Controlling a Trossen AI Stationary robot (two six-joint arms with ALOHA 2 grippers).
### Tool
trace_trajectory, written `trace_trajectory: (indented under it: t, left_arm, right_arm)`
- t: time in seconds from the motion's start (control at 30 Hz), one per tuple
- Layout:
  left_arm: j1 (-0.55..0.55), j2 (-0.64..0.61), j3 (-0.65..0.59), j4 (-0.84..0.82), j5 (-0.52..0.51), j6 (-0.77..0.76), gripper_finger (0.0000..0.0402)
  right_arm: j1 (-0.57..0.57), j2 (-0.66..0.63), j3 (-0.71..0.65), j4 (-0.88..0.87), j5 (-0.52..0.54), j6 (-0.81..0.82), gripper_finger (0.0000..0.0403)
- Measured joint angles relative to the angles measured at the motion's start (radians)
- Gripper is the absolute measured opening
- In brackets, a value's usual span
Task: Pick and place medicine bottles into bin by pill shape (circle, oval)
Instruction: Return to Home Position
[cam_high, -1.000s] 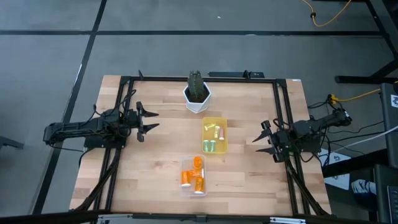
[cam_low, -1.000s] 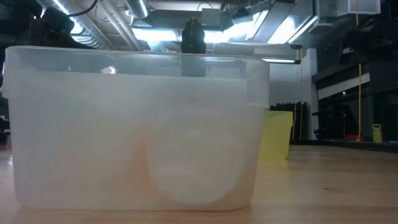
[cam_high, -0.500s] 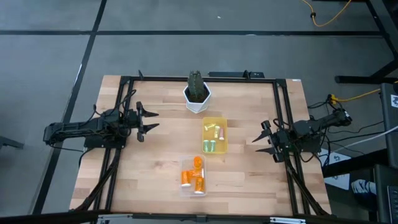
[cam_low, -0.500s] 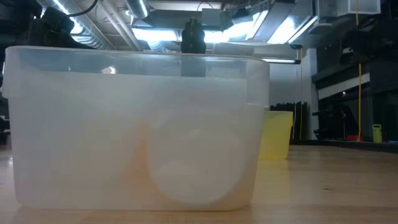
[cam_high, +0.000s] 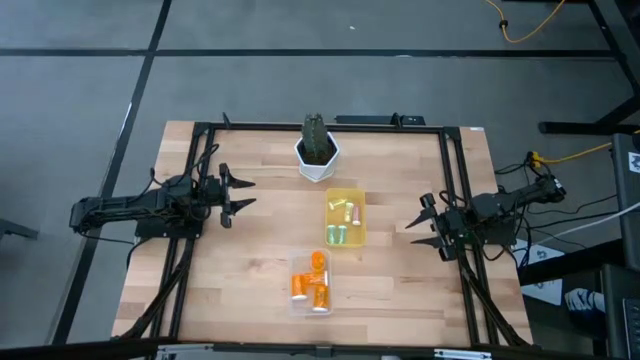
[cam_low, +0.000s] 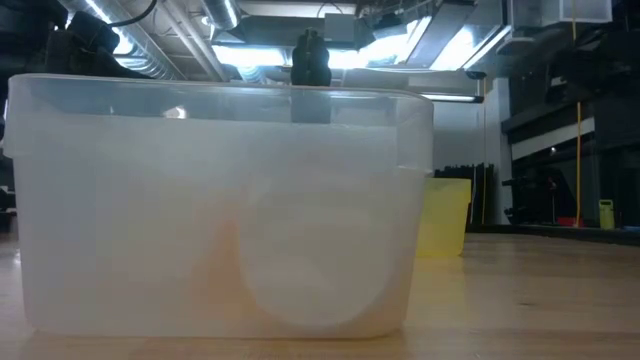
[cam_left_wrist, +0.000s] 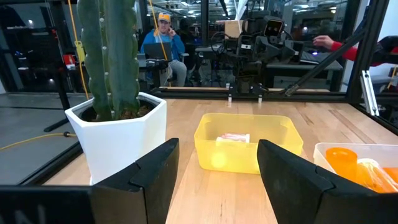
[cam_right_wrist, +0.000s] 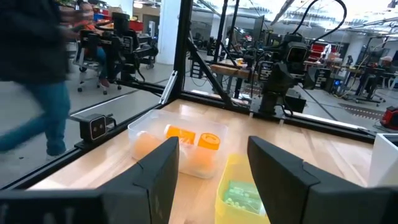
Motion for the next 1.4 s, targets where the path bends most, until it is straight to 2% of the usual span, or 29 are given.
trace_trajectory:
  t: [0.53,1.4]
  left_arm:
    - [0.000,0.000,0.000,0.000,0.000,0.000,0.0212]
    - [0.000,0.000,0.000,0.000,0.000,0.000,0.0212]
  right_arm:
    - [-0.199,0.086,0.000,-0.001,0.000,0.000,0.0194]
    - [-0.204,0.104,0.000,-0.001,0.000,0.000,0.0194]
